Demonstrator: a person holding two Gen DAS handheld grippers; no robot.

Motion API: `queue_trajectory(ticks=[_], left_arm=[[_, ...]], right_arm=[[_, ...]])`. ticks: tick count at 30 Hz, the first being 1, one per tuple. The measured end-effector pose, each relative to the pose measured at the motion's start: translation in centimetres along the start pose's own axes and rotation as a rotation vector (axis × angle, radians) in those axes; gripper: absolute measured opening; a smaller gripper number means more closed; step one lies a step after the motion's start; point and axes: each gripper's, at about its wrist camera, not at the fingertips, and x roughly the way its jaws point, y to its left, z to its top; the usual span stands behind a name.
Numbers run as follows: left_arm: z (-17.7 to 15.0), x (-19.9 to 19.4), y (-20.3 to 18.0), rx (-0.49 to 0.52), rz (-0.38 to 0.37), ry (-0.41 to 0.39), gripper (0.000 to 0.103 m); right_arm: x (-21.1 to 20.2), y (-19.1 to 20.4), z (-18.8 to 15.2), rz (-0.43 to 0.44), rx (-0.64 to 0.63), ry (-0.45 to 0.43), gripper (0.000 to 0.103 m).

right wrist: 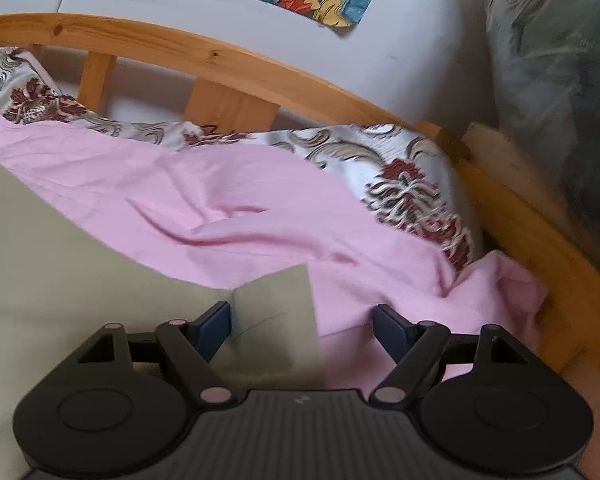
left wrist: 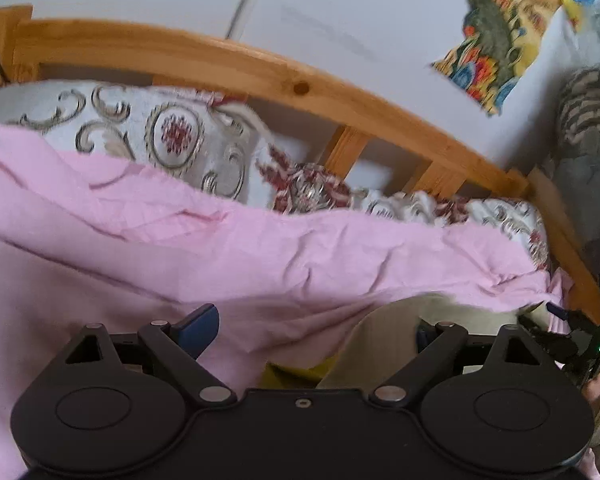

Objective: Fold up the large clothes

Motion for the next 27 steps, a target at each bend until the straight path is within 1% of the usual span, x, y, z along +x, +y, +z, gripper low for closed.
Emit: queue_trajectory(ticks=[1,3,5,8,10,11,12,14,15,17,18,20,21,23,25,27], left_arm=[[0.1,-0.4,0.3,-0.028,-0.013,-0.036,0.101],[0.3,-1.3,1.2,-0.097,-0.014,-0.104,0.102],[0.5,-1.7,1.6,-0.114,0.031,-0.124,0.102],[-0.3,-1.9,0.0,-0.042,0.137,-0.136,0.102],[-1.3,-1.8,-1.7,0.015,0.155,-0.130,0.102],[-2.3,-1.7,-3.0,0.048,0.161,-0.132,0.102],[-3.0,-1.5,-4.0,0.061,0.174,-0.132,0.102],[-5.0,-0.8,-6.1,0.049,0.185,-0.126,0.102],[-6.1,-0.3,-7.3,0.037,0.195,-0.123,0.102],[-8.1,0.8,-9.4,0.038,0.187,-0.140,0.102],[-9.1,1.4,-10.6,0.061,0.191,-0.150,0.102],[-11.0,2.9,-12.5,0.111,0.235,-0.164,0.102],[-11.8,3.9,-13.4,0.159,0.269,-0.168,0.102],[-12.6,5.8,-14.2,0.222,0.331,-0.145,0.102],[-12.9,7.4,-13.9,0.229,0.380,-0.122,0.102],[-13.1,8.6,-12.8,0.198,0.394,-0.123,0.102]], right_arm=[[0.0,-0.1,0.1,-0.003,0.000,0.000,0.083],[0.2,-0.2,0.2,-0.006,-0.011,0.007,0.083],[0.3,0.0,0.1,-0.019,-0.035,0.008,0.085],[0.1,0.0,0.5,-0.055,-0.019,-0.003,0.087],[-1.1,-0.1,1.3,-0.071,0.015,-0.023,0.089],[-2.4,0.0,2.0,-0.057,0.045,-0.036,0.094],[-3.4,0.2,2.6,-0.030,0.071,-0.044,0.102],[-5.9,1.1,3.5,0.050,0.118,-0.066,0.103],[-7.2,2.0,3.8,0.102,0.137,-0.071,0.103],[-9.1,4.3,3.7,0.212,0.149,-0.080,0.103],[-9.6,5.5,3.5,0.243,0.141,-0.081,0.103],[-10.3,8.6,2.5,0.265,0.112,-0.096,0.103],[-10.2,9.9,2.0,0.260,0.080,-0.106,0.103],[-9.7,12.6,1.0,0.198,0.003,-0.135,0.103],[-8.5,15.0,-0.4,0.112,-0.105,-0.196,0.103],[-7.4,16.2,-1.2,0.058,-0.135,-0.220,0.103]])
